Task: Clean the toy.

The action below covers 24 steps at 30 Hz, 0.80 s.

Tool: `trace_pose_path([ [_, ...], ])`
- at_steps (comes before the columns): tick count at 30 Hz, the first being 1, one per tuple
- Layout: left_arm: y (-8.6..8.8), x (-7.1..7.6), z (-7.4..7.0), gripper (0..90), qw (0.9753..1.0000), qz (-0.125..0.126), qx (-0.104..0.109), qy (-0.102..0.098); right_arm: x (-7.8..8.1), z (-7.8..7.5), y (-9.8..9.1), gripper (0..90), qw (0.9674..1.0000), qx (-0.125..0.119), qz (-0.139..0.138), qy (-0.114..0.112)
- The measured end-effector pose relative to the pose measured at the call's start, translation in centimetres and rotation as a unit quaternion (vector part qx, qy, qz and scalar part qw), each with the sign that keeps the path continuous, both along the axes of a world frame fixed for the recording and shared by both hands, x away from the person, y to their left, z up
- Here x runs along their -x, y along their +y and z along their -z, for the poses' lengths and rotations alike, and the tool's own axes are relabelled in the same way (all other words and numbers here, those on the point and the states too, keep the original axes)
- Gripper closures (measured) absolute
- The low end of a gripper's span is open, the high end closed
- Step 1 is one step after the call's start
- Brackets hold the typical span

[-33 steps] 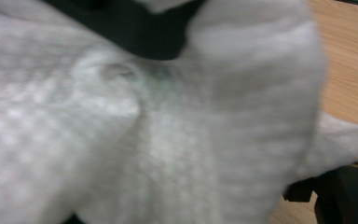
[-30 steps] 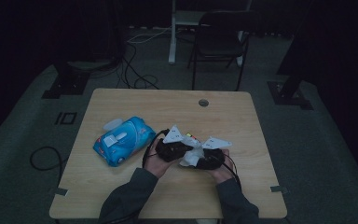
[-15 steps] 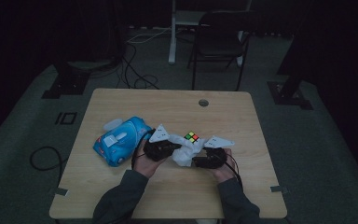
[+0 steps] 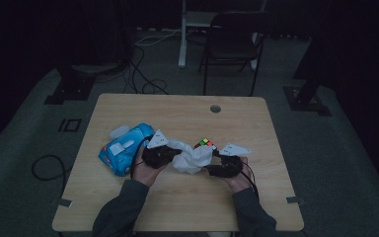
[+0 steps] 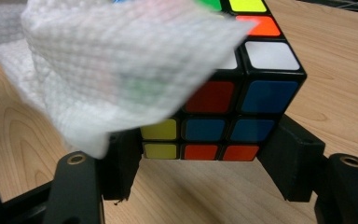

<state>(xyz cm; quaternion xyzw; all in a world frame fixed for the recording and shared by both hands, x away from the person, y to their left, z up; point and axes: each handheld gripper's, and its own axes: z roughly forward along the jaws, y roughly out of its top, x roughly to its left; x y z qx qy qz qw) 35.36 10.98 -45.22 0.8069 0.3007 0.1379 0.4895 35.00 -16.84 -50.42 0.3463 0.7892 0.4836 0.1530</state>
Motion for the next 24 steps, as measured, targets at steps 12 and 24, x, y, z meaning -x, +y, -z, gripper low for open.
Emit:
trace_pose_path([
  [12,1.4,-0.1,0.1,87.5,0.9999,-0.016,0.001,0.001,0.1,-0.2,-0.4,35.0,1.0,0.002,0.003,-0.005],
  [24,2.3,-0.1,0.8,87.6,0.9996,-0.028,-0.002,0.008,0.4,-0.3,-1.0,35.0,0.9999,0.008,0.004,-0.01],
])
